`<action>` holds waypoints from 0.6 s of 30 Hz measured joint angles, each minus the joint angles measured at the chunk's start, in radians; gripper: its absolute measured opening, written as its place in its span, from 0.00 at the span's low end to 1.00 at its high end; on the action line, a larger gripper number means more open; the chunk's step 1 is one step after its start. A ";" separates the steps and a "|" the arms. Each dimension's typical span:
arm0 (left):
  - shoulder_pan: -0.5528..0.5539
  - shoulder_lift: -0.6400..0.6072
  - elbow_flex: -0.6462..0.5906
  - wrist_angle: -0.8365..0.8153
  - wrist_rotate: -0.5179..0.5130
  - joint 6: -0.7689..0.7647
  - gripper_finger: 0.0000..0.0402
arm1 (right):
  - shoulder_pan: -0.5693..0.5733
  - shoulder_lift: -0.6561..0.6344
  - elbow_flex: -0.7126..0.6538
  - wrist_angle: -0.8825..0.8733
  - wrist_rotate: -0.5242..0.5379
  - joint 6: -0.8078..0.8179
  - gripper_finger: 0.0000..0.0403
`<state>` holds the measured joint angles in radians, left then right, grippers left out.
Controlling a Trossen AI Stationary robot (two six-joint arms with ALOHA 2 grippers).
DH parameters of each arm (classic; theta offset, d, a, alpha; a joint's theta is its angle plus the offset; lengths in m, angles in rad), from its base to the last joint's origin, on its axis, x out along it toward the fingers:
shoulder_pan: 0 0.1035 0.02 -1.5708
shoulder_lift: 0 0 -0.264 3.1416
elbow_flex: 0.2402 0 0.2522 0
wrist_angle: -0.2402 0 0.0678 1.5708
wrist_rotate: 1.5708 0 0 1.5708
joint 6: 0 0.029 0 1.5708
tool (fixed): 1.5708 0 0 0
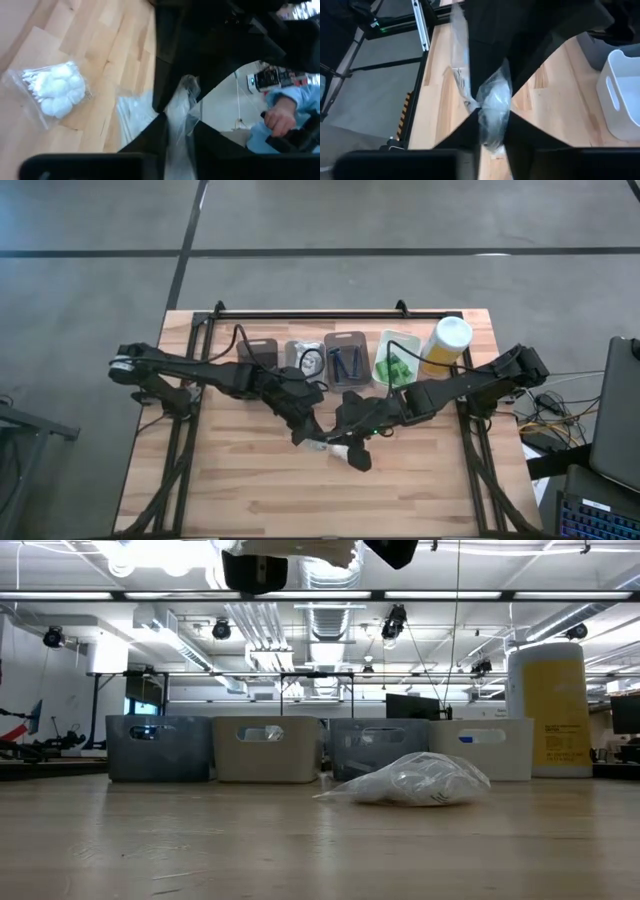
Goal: Pick & Place Travel size toiletries
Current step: Put the white cotton pack into the gray bin
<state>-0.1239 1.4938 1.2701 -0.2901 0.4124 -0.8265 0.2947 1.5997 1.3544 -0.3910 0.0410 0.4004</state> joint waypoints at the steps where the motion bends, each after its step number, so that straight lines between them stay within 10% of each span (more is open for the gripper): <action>1: 0.000 -0.001 0.000 0.000 -0.009 -0.013 0.19 | 0.000 0.000 0.000 -0.006 0.000 0.000 0.12; 14: -0.009 -0.124 0.014 -0.054 -0.142 -0.042 0.64 | 0.002 -0.015 -0.015 -0.077 0.025 0.068 0.06; 18: -0.068 -0.204 0.005 -0.155 -0.321 0.099 0.74 | -0.004 -0.053 -0.057 -0.027 0.069 0.135 0.06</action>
<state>-0.1920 1.2901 1.2747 -0.4447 0.0918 -0.7274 0.2906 1.5464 1.2970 -0.4177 0.1097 0.5353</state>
